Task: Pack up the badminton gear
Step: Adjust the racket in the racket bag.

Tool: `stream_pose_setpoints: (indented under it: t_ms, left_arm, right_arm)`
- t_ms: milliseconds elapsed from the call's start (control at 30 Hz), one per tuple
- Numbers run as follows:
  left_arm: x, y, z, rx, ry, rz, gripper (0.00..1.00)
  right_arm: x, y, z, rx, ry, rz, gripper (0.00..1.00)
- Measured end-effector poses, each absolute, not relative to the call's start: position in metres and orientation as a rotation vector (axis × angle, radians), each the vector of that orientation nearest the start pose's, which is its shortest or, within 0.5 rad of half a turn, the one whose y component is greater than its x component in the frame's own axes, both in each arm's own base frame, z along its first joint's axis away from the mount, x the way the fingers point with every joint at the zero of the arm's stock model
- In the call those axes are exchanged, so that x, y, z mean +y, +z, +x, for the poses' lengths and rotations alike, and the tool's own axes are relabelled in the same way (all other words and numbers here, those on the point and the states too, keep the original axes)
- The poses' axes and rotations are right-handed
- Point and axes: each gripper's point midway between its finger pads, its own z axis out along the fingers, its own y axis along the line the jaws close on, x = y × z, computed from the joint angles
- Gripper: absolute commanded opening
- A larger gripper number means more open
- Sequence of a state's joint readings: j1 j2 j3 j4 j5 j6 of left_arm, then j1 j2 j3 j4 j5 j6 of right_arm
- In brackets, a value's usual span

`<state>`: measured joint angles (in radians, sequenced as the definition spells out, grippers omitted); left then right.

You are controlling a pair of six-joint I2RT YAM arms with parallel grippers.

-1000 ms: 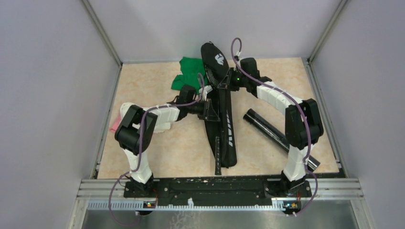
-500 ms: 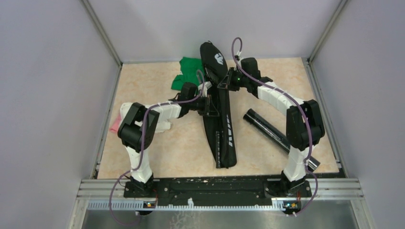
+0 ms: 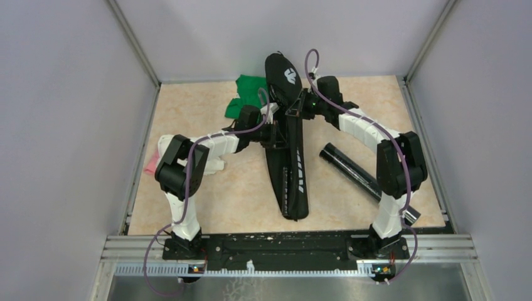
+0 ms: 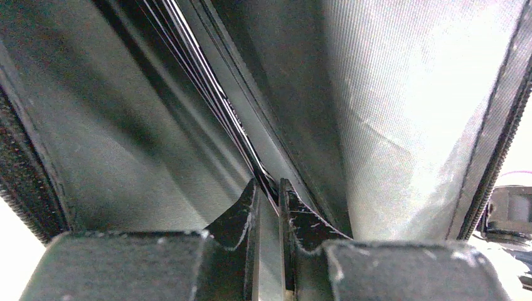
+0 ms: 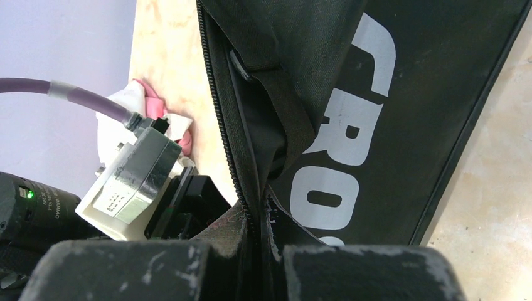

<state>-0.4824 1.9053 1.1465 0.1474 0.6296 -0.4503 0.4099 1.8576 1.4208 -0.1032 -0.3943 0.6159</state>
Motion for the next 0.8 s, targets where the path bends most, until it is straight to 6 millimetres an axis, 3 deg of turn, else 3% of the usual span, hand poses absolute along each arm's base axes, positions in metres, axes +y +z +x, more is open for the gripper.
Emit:
stream_pose_setpoints:
  t_ms: [467, 800]
  left_arm:
    - [-0.327, 0.095, 0.373, 2.273, -1.178, 0.383, 0.0]
    - [-0.341, 0.094, 0.366, 2.291, -1.231, 0.381, 0.0]
  right_arm:
    - [0.292, 0.179, 0.442, 2.21, 1.041, 0.019, 0.0]
    - [0.295, 0.178, 0.439, 2.218, 1.076, 0.048, 0.0]
